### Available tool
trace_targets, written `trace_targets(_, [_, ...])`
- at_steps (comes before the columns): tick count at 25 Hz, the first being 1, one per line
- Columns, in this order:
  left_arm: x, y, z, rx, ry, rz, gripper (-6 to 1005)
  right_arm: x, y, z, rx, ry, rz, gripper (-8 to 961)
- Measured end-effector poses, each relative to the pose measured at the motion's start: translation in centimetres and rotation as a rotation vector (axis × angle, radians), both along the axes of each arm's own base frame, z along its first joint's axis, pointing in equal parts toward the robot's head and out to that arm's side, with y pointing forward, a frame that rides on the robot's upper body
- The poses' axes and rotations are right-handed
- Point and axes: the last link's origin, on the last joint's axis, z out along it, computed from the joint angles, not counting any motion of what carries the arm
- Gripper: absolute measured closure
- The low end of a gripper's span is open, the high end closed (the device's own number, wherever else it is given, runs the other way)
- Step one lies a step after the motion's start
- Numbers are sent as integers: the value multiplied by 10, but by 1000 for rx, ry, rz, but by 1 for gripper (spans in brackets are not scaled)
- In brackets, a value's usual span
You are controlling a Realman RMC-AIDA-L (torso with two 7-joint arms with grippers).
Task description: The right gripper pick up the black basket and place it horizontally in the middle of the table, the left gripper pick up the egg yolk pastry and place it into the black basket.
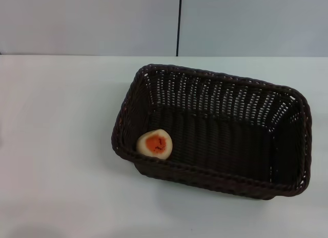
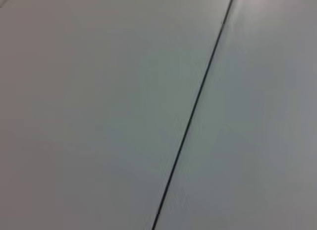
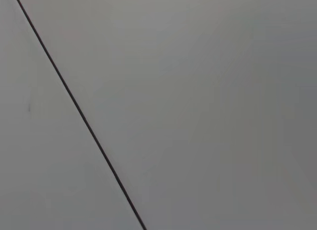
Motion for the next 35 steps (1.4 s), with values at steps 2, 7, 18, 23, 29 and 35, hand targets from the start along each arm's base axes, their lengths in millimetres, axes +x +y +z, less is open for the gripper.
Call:
trace_targets(2, [1, 1, 0, 6, -5, -2, 574, 1, 0, 0, 2, 1, -3, 654])
trace_targets(7, [2, 4, 1, 4, -12, -17, 800, 1, -1, 0, 2, 4, -8, 654])
trace_targets(18, [8, 9, 0, 7, -27, -44, 701, -3, 6, 0, 2, 4, 9, 654])
trace_targets(23, [9, 10, 0, 9, -31, -55, 615, -5, 9, 1, 2, 2, 16, 654])
trace_targets(29, [14, 10, -1, 14, -35, -83, 485, -5, 10, 1, 2, 2, 18, 654])
trace_targets(35, [16, 11, -3, 2, -36, -95, 278, -5, 10, 0, 2, 0, 16, 654])
